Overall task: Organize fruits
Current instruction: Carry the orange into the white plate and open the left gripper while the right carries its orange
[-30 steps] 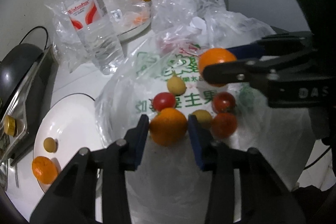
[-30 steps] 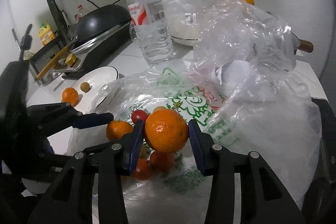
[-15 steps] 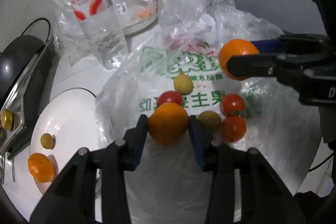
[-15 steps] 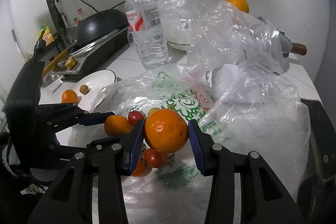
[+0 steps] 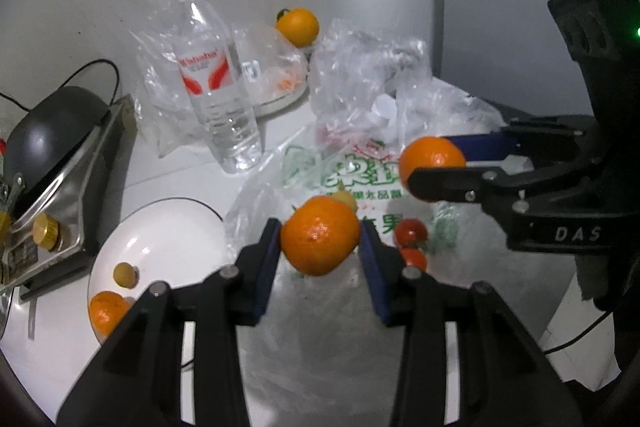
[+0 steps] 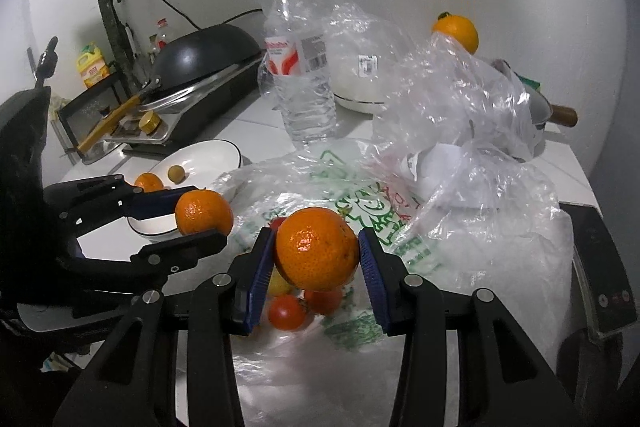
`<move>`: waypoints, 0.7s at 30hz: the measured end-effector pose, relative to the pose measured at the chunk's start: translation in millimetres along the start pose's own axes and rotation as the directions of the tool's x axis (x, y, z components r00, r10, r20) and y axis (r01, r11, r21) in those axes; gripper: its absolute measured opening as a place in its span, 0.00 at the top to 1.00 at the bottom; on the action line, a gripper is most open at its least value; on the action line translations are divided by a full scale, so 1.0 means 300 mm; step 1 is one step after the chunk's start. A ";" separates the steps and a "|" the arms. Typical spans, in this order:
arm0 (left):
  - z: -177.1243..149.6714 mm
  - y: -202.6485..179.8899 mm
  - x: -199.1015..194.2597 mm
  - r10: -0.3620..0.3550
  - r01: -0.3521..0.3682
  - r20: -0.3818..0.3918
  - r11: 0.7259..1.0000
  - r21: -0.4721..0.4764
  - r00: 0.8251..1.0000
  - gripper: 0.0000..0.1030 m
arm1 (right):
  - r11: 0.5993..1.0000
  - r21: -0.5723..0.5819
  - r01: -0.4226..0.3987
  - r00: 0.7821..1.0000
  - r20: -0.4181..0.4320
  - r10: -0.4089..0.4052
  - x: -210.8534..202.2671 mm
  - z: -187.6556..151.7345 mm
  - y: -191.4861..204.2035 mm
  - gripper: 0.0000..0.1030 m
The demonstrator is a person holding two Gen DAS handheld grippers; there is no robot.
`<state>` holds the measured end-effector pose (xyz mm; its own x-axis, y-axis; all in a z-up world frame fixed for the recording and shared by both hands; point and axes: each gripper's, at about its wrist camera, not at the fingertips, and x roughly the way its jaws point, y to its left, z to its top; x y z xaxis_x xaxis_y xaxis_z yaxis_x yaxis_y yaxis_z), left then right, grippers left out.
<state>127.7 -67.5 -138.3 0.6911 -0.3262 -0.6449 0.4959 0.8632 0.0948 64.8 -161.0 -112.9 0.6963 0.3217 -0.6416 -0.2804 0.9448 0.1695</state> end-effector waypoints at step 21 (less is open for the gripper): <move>-0.121 0.160 -0.180 0.079 -0.074 0.048 0.993 -0.094 0.996 0.61 | 0.998 -0.064 -0.006 1.000 -0.008 0.006 -0.011 0.037 0.180 0.56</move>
<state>95.0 5.4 -126.3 0.7524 -0.2752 -0.5985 0.3918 0.9173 0.0707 54.6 -110.4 -93.2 0.6896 0.3269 -0.6462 -0.3266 0.9368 0.1253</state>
